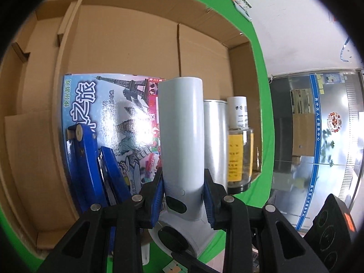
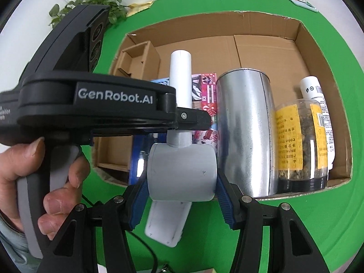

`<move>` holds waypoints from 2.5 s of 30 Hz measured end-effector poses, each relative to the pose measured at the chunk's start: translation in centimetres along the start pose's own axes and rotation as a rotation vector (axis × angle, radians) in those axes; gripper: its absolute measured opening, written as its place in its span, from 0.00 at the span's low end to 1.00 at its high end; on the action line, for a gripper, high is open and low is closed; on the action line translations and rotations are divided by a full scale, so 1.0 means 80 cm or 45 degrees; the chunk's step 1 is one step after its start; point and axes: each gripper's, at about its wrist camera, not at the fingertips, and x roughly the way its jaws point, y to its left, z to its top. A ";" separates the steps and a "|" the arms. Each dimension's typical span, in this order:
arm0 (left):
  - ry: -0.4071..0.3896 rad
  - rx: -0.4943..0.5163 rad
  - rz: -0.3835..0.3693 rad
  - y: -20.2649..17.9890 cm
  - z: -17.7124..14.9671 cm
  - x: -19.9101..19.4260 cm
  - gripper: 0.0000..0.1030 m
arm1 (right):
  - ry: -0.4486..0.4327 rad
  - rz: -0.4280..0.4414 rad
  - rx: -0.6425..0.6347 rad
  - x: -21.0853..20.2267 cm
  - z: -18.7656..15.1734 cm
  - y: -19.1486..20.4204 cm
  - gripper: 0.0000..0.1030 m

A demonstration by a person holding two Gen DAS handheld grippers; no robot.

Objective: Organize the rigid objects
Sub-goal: 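Lift the white hair dryer and carry it over the box, then lower the hair dryer into the box beside the stapler, release, then move the right tool to the pastel Rubik's cube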

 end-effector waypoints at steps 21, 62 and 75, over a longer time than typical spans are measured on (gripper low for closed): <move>-0.787 0.239 0.574 -0.086 -0.154 -0.199 0.77 | -0.377 -0.060 -0.058 -0.150 -0.099 -0.037 0.68; -0.070 -0.464 -0.196 0.024 -0.350 0.075 0.76 | 0.230 0.209 -0.400 -0.002 -0.307 -0.072 0.89; 0.067 -0.504 -0.213 0.043 -0.347 0.112 0.61 | 0.264 0.095 -0.436 0.041 -0.299 -0.078 0.59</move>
